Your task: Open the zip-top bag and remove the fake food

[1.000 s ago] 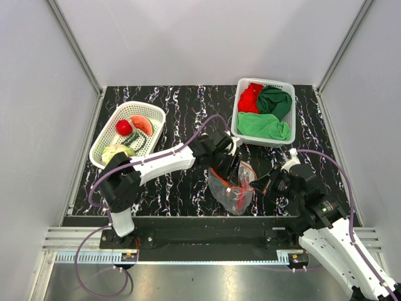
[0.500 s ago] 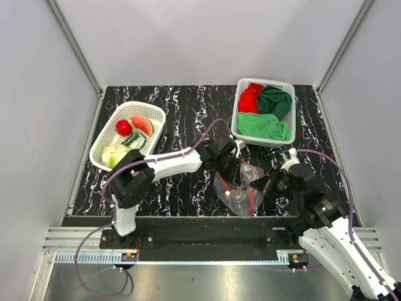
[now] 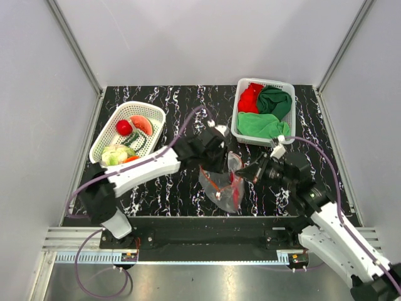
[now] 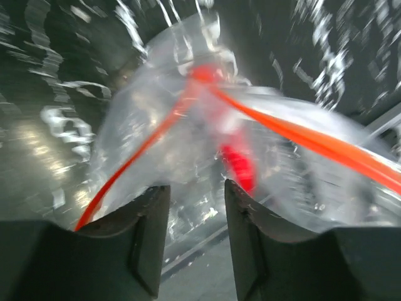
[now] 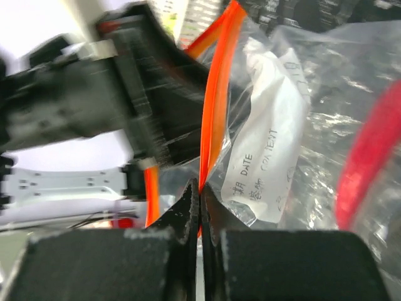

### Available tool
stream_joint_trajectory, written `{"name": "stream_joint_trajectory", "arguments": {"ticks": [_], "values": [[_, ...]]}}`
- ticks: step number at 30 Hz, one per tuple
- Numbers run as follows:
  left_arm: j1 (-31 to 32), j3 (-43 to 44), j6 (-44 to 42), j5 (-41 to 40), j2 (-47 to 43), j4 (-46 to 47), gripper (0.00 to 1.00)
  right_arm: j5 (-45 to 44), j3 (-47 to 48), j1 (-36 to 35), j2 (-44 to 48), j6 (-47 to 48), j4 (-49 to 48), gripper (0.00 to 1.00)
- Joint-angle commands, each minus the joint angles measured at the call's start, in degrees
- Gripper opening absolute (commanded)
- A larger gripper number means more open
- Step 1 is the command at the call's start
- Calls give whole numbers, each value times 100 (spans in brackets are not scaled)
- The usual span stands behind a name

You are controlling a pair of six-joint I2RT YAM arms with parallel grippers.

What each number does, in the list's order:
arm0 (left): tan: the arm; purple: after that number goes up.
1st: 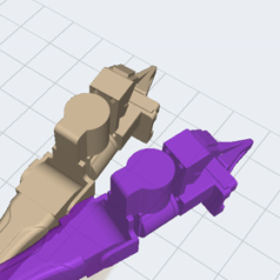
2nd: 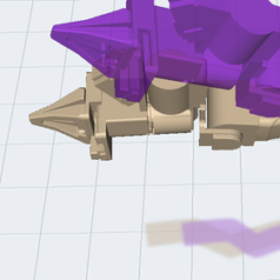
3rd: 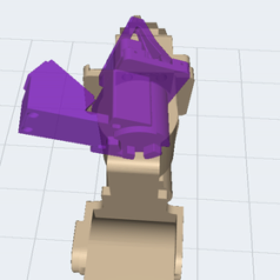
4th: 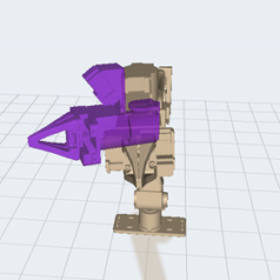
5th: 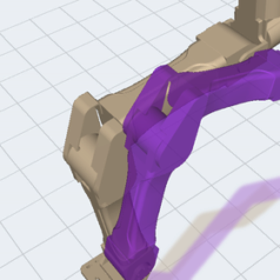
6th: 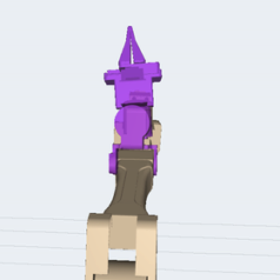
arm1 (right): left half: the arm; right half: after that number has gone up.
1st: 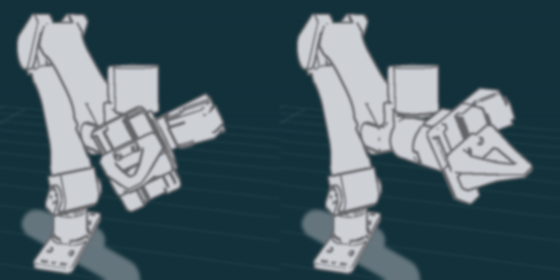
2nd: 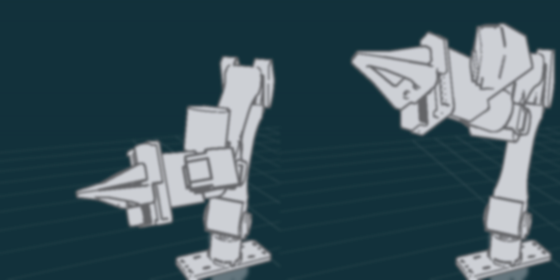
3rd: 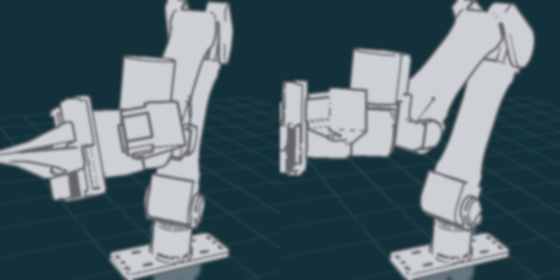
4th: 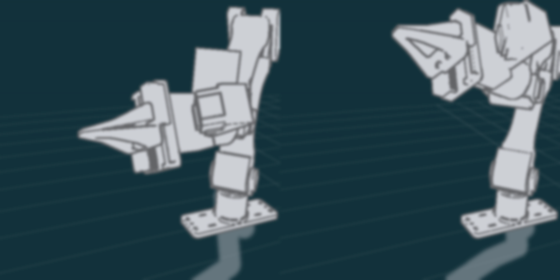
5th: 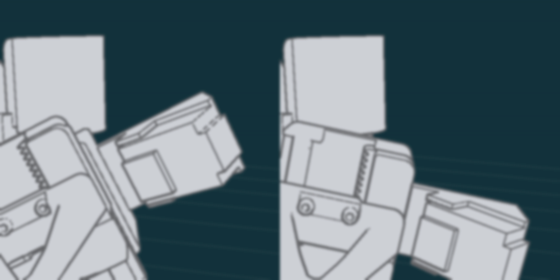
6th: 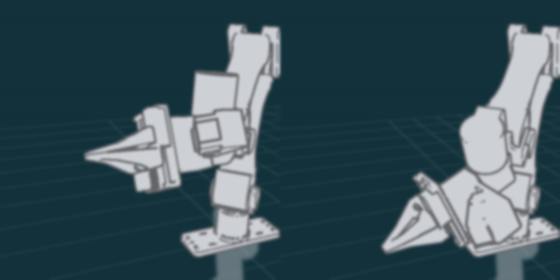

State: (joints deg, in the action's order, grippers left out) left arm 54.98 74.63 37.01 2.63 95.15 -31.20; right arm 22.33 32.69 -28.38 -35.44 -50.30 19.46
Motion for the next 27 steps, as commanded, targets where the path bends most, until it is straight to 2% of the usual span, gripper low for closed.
{"name": "stream_joint_trajectory", "arguments": {"ticks": [1,7,11,14,19,23,27], "values": [[-84,324,-186,-896,-787,-799,45,791,133,-10,-638,-489,-1823,0],[-84,69,-36,-519,-429,-853,45,449,-342,34,-534,-700,-1762,0],[-75,-36,-27,-562,239,-783,39,369,-623,52,-560,-691,-1332,0],[-75,16,-54,-492,407,-625,35,237,-763,61,-447,-683,-1025,0],[-110,122,-63,-694,714,-440,34,97,-729,87,-341,-683,-830,0],[-128,131,-63,-466,838,-326,21,-35,-510,87,-341,-508,-462,0],[-128,-97,-159,-299,680,-264,23,-36,-106,96,-349,-322,-356,0]]}}
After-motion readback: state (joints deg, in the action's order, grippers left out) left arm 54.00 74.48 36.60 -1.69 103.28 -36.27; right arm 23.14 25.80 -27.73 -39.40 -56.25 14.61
